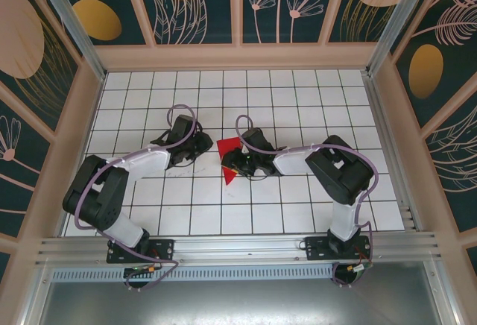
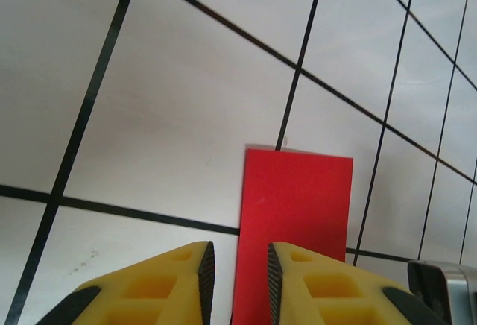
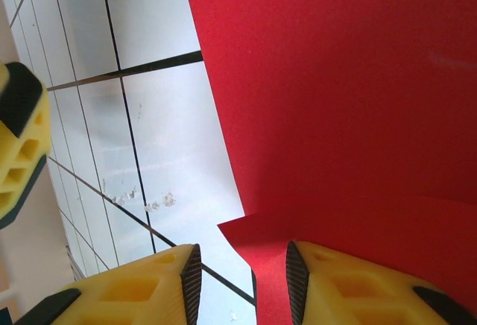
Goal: Fold a paper plane with a square sheet of paper (pick it up from the middle)
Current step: Third fold the triangle at the center of the table.
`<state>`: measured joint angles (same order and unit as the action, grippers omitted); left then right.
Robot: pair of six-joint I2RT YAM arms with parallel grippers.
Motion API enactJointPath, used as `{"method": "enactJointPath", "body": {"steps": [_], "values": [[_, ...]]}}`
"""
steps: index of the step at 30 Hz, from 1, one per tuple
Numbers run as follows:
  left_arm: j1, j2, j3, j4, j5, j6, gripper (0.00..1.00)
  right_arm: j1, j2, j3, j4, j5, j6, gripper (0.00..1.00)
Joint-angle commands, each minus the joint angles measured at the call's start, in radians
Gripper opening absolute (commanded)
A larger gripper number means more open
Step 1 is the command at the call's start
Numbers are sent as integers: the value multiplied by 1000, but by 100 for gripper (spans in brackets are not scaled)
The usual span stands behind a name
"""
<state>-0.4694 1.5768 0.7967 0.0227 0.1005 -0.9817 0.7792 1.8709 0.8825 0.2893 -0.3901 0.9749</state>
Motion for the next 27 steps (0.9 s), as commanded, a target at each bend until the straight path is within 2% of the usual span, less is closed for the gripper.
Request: {"method": "enactJointPath", "body": {"steps": [1,11,17,27], "values": [[0,-33,-21,37,54,-12,25,6,27,-23,-63,52,-20,35],[-8,-55,-84,114,164,-14,8,5,32,-23,-110,66,-53,16],[-58,-27,-85,134,195,-4,0,5,43,-22,-137,67,-73,2],[-114,66,-54,131,183,-10,0,5,48,-24,-150,65,-82,0]]}}
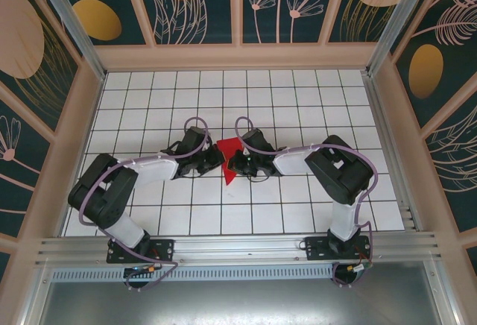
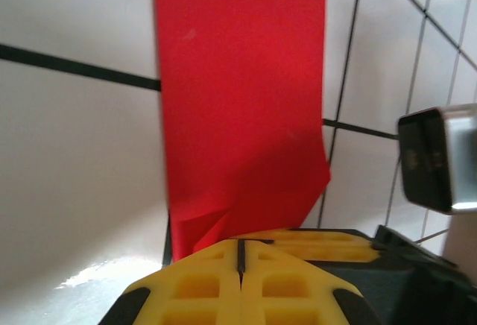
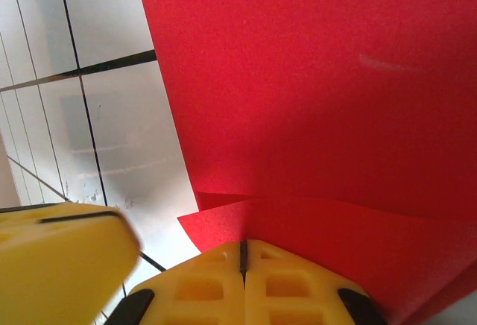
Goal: Fold a paper plane with a square sheet of paper (pick it up from the middle)
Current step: Third fold the triangle at the center of the table.
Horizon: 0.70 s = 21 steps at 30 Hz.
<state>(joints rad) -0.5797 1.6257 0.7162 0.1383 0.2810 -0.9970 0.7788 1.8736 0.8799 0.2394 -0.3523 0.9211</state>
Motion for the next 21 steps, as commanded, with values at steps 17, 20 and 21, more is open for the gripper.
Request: {"method": "enactJointPath", "body": {"steps": [17,20,21], "values": [[-23,82,47,-2,-8,12,0,4,33,-37,-77,6,-16,0],[-24,82,49,-12,-16,15,0,4,24,-42,-65,1,-11,0],[-26,90,49,-15,-17,17,0,4,20,-44,-62,-1,-9,0]]}}
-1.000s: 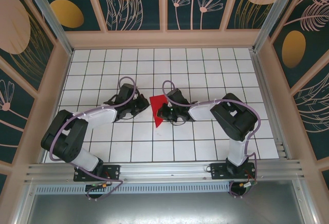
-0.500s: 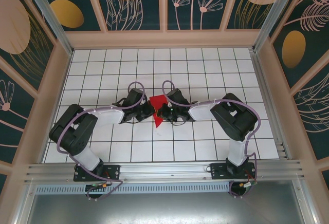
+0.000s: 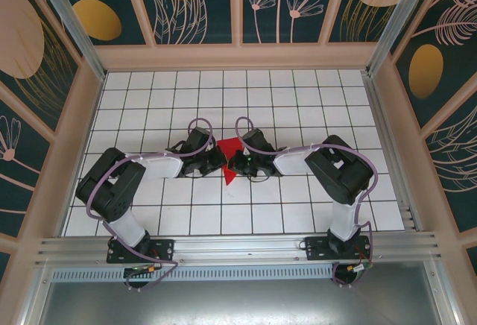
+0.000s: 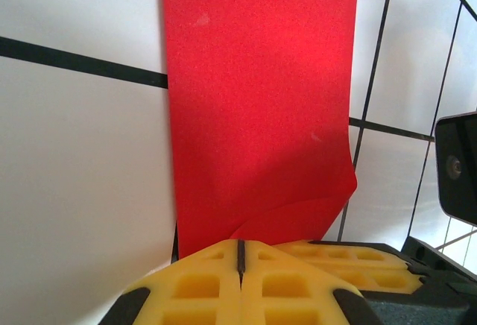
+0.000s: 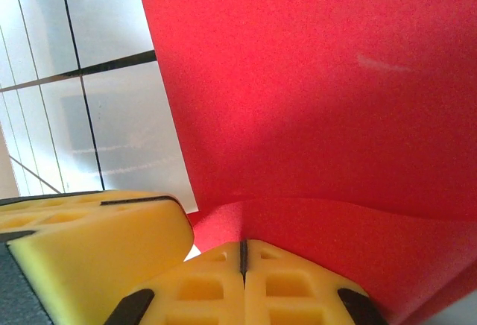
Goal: Fold a paper plane with a square sheet of paper (pick it up from the middle)
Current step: Third fold the triangle at the center of the table.
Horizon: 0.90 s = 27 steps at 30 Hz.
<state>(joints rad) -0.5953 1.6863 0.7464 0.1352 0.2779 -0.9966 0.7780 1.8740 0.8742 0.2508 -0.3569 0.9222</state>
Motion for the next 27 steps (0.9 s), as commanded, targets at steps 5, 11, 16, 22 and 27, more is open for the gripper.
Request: {"method": "enactJointPath", "body": {"steps": [5,11,16,22,27], "values": [[-10,52,13,-26,-27,23,0,1,5,-48,-54,-2,-3,0],[-12,61,18,-51,-52,32,0,0,-4,-55,-33,-15,5,0],[-25,74,15,-104,-96,46,0,-6,-33,-64,7,-34,14,0],[-40,86,-22,-200,-190,77,0,-30,-106,-78,84,-71,2,0],[-44,95,-42,-221,-212,98,0,-63,-114,-86,75,-88,-25,0]]}}
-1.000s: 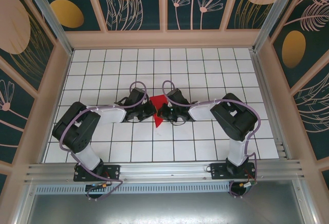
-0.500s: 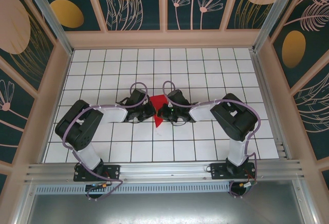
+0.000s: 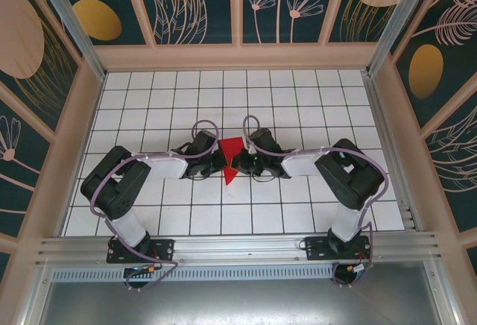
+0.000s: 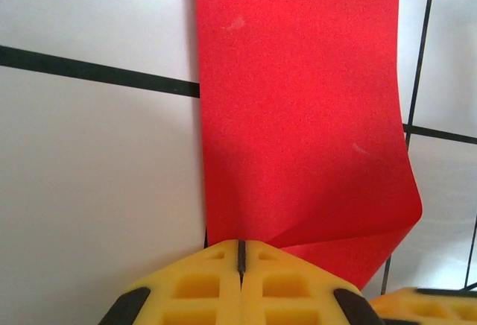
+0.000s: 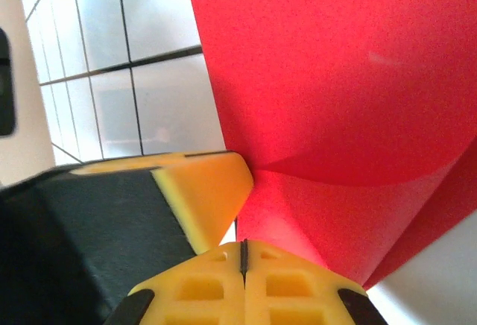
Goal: Fold a paper plane with a square sheet of paper (pick it up from the middle)
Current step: Third fold the triangle at the center of the table.
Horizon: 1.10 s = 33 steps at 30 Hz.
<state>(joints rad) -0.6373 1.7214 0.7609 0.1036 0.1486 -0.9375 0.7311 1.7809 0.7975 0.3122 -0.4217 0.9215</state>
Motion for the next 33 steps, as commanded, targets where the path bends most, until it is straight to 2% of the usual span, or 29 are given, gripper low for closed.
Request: {"method": "enactJointPath", "body": {"steps": [1,6,16,22,27,33], "values": [[-2,64,-54,-192,-86,42,0,-19,-13,-8,8,-23,-30,0],[-4,71,-45,-198,-93,52,0,-22,17,6,-10,-16,-53,0],[-5,85,-37,-225,-112,67,0,-31,57,26,-114,83,-74,0],[-4,90,-43,-240,-134,75,0,-54,33,-29,-78,65,-38,0],[-4,93,-38,-239,-132,85,0,-54,-23,34,-108,54,-75,0],[-4,93,-34,-239,-129,87,0,-55,47,98,-135,52,-109,0]]}}
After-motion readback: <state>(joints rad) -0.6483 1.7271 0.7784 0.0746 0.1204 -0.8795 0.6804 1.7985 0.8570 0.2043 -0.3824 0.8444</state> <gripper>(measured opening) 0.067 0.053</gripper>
